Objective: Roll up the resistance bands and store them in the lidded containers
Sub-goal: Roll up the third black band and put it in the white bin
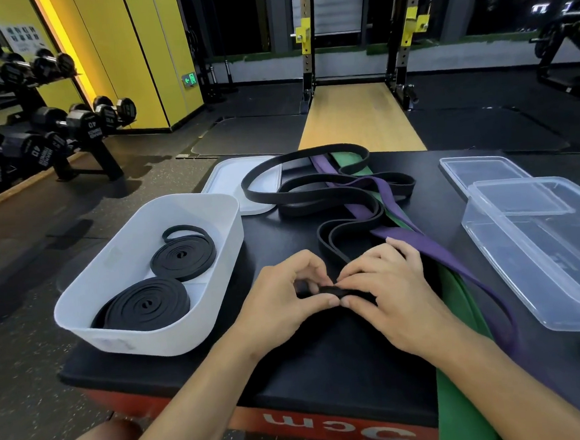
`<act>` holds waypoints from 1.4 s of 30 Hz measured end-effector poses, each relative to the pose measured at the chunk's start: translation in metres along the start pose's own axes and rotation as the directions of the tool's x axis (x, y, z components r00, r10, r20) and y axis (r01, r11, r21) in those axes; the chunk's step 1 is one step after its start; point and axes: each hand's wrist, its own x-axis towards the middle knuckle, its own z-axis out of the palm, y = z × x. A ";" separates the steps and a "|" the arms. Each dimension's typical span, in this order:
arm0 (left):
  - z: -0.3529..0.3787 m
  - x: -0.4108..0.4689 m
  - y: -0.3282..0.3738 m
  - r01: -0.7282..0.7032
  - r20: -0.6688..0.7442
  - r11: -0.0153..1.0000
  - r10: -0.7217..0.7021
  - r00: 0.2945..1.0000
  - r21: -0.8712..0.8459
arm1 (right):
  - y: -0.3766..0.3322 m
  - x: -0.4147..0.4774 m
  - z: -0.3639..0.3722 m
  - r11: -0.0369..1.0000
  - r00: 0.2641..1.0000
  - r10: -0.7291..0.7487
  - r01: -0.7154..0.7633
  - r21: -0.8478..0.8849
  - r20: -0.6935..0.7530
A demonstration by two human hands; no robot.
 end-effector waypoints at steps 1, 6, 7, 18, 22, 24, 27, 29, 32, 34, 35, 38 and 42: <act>0.000 0.000 0.001 0.009 -0.013 1.000 -0.009 1.000 -0.008 | 0.000 0.000 0.000 1.000 1.000 -0.005 0.005 -0.008 -0.006; 0.004 -0.001 0.000 0.042 -0.138 0.994 -0.056 0.989 -0.103 | -0.004 -0.001 0.000 1.000 1.000 0.003 -0.003 -0.012 0.000; 0.004 -0.001 -0.001 0.048 -0.149 0.995 -0.060 0.987 -0.085 | -0.005 -0.002 -0.001 1.000 1.000 0.009 -0.009 -0.017 0.006; -0.002 -0.001 0.001 0.057 -0.004 0.989 -0.059 0.998 -0.134 | -0.011 0.000 -0.002 0.997 0.997 -0.040 0.044 -0.069 0.066; 0.000 0.004 0.003 0.082 -0.013 0.984 -0.085 0.996 -0.160 | -0.010 0.001 -0.002 1.000 0.998 -0.026 0.027 -0.009 0.056; 0.001 0.008 0.001 0.091 -0.003 0.985 -0.093 0.996 -0.148 | -0.010 0.001 -0.004 1.000 0.999 -0.009 0.008 0.018 0.052; -0.001 0.014 -0.002 0.088 0.037 0.988 -0.084 0.996 -0.129 | -0.008 0.002 -0.009 0.989 0.995 0.063 -0.073 0.125 0.083; -0.004 0.016 -0.003 0.103 0.071 0.986 -0.094 0.993 -0.132 | -0.004 0.001 -0.013 0.985 0.989 0.045 -0.068 0.161 0.140; -0.005 0.017 -0.004 0.114 0.080 0.984 -0.103 0.991 -0.136 | 0.002 0.001 -0.016 0.987 0.983 0.023 -0.051 0.153 0.180; -0.004 0.016 -0.004 0.109 0.078 0.982 -0.098 0.992 -0.152 | 0.003 0.001 -0.014 0.990 0.987 0.018 -0.040 0.133 0.160; -0.004 0.016 -0.004 0.106 0.079 0.982 -0.094 0.992 -0.159 | 0.002 0.001 -0.012 0.992 0.990 0.021 -0.037 0.116 0.141; -0.003 0.016 -0.004 0.099 0.083 0.979 -0.086 0.993 -0.180 | 0.002 0.001 -0.008 0.996 0.998 0.023 -0.028 0.082 0.063; 0.000 0.012 -0.003 0.069 0.069 0.985 -0.059 0.996 -0.155 | 0.001 0.001 -0.008 0.998 0.999 0.032 -0.035 0.061 0.037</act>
